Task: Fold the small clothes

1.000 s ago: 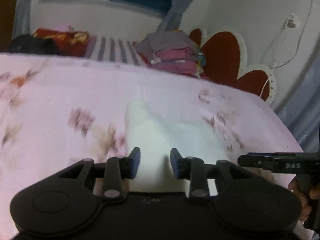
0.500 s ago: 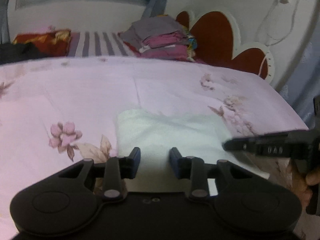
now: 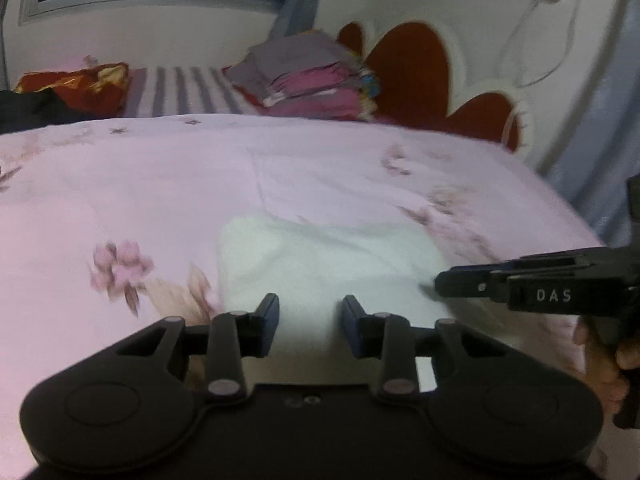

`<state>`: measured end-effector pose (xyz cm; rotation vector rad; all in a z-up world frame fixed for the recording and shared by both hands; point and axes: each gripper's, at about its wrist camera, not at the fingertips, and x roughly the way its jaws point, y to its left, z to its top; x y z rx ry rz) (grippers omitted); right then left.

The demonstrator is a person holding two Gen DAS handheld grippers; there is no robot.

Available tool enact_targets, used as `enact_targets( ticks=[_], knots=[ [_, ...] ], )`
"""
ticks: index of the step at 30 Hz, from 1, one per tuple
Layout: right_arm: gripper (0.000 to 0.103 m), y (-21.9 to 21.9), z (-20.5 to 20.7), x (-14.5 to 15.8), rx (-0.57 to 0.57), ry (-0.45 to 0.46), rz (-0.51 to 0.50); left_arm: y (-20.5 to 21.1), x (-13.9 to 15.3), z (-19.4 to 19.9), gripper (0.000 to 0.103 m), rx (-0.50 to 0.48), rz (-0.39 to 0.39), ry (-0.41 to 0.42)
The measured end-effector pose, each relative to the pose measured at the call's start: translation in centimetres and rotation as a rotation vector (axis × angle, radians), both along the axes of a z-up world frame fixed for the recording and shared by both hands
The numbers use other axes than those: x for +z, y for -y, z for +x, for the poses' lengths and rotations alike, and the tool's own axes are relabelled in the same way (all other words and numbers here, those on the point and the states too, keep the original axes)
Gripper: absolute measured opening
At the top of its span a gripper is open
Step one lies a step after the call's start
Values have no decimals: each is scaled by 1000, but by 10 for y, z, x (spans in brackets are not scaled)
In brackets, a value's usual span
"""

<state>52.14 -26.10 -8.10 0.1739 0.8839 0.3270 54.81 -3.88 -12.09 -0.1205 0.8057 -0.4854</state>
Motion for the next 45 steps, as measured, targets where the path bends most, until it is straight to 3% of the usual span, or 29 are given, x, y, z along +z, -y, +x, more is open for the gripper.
enact_targets(
  ticks=[4, 7, 9, 12, 17, 21, 26, 29, 33, 36, 37, 38, 39, 40, 43, 45],
  knots=[
    [18, -7, -49, 3, 111, -7, 5, -9, -5, -47, 33, 5, -34, -29],
    [18, -12, -79, -10, 142, -79, -21, -10, -13, -66, 33, 14, -53, -100],
    [18, -20, -95, -20, 146, -115, -94, -4, -18, -81, 32, 8, 10, -106],
    [18, -26, -116, -20, 157, -100, -143, 6, -19, -100, 32, -6, 84, -93],
    [18, -23, -140, -22, 156, -130, -124, 14, -17, -122, 31, -33, 200, -67],
    [18, -19, -151, -19, 155, -131, -116, 14, -13, -133, 31, -14, 211, -71],
    [18, -8, -153, 0, 58, -36, -78, 16, -10, -140, 31, 9, 213, -82],
    [17, -10, -151, -21, 56, -138, -98, 18, -14, -143, 31, 11, 221, -85],
    [18, -9, -159, -19, 68, -126, -119, 18, -9, -146, 31, 18, 224, -90],
    [18, 2, -158, -5, 19, -80, -82, 6, 6, -141, 44, 80, 164, -60],
    [18, 9, -154, 1, -23, -56, -58, 1, 12, -137, 61, 117, 151, -34],
    [32, 16, -149, 4, -61, -43, -32, -2, 15, -132, 78, 137, 146, -20],
    [49, 23, -142, 7, -100, -36, -10, -5, 17, -125, 80, 153, 140, -4],
    [80, 29, -137, 8, -130, -23, 2, -8, 20, -117, 80, 167, 131, 5],
    [81, 42, -122, 19, -150, 62, 50, -13, 21, -94, 76, 176, 93, -11],
    [73, 44, -107, 22, -158, 51, 65, -15, 20, -80, 75, 191, 77, -30]
  ],
)
